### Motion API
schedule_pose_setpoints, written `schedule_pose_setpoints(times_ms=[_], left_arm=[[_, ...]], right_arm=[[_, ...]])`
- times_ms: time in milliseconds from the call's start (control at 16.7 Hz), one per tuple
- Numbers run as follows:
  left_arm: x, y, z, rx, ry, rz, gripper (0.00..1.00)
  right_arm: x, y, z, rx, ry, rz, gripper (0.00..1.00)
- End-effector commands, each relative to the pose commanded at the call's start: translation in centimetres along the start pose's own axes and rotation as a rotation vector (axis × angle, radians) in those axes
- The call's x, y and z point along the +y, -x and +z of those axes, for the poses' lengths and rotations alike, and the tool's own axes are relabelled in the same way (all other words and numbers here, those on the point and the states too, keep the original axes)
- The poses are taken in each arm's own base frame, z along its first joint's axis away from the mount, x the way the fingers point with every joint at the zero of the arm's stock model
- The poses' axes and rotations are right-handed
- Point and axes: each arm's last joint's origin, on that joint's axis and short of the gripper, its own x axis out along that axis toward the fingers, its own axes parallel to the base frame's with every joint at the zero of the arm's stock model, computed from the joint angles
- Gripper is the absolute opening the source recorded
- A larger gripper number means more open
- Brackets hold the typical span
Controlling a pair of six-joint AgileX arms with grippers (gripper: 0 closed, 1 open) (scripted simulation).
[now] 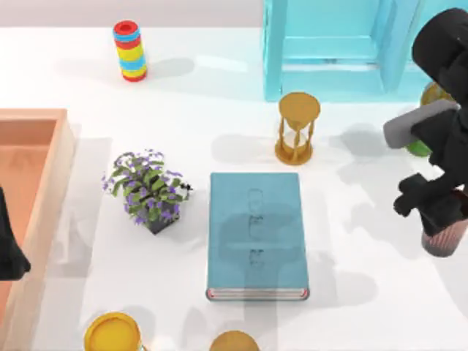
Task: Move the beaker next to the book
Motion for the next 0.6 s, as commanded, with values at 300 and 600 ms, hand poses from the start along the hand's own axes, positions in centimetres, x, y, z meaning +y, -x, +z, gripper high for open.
schedule_pose_setpoints(times_ms=[300,600], left_arm=[[0.0,0.0,0.0,0.000,0.000,0.000,1.00],[0.0,0.0,0.0,0.000,0.000,0.000,1.00]], right_arm=[[3.8,1.5,3.2,-0.077,-0.337,-0.004,0.00],[5.9,3.0,4.5,-0.160,-0.483,0.018,0.00]])
